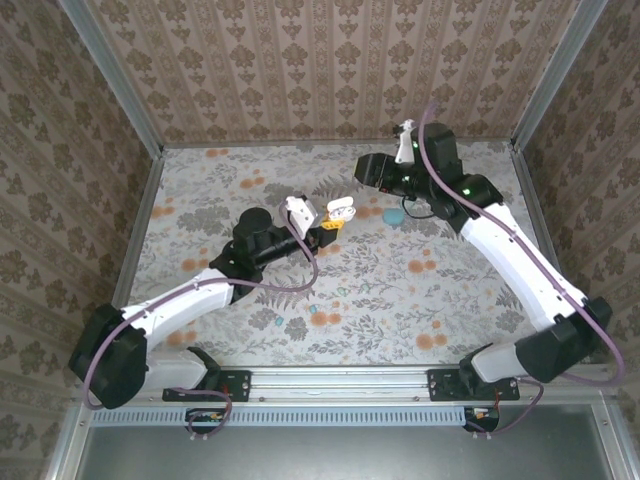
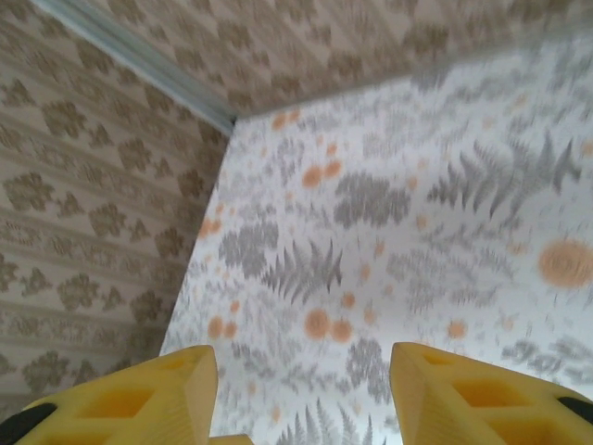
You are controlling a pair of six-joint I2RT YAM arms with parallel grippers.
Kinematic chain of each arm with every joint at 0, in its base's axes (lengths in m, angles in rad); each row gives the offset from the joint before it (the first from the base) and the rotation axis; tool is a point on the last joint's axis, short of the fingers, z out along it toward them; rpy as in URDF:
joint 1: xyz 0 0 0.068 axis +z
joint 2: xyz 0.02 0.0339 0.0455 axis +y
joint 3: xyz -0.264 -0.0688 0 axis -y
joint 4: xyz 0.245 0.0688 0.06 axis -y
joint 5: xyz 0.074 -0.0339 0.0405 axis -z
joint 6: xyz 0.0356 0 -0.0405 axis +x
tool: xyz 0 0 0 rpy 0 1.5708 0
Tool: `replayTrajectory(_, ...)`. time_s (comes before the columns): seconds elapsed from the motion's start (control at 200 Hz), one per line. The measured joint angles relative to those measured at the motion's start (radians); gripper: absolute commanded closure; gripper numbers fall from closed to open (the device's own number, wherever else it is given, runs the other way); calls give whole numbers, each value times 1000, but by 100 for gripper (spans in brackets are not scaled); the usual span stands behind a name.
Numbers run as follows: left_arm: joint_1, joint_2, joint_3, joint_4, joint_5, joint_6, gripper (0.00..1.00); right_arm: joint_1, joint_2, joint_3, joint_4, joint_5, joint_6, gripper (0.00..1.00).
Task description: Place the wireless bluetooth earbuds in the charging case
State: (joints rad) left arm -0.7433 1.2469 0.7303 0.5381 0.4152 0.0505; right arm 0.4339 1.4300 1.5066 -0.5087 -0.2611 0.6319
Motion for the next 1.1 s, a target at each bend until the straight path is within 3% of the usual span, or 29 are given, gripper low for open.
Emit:
replayTrajectory(0.18,-5,-14,0,-37,8,11,79,-4,109,42,-90,-126,-1,44)
replayTrajectory(0.44,-9,-15,-3,-39,2,10,78,-4,173,111,-147,-214,-11,44)
replayTrajectory(1.1,-8,2,-4,-18,-22,10,78,-7,180,125,-237,-241,-88,45)
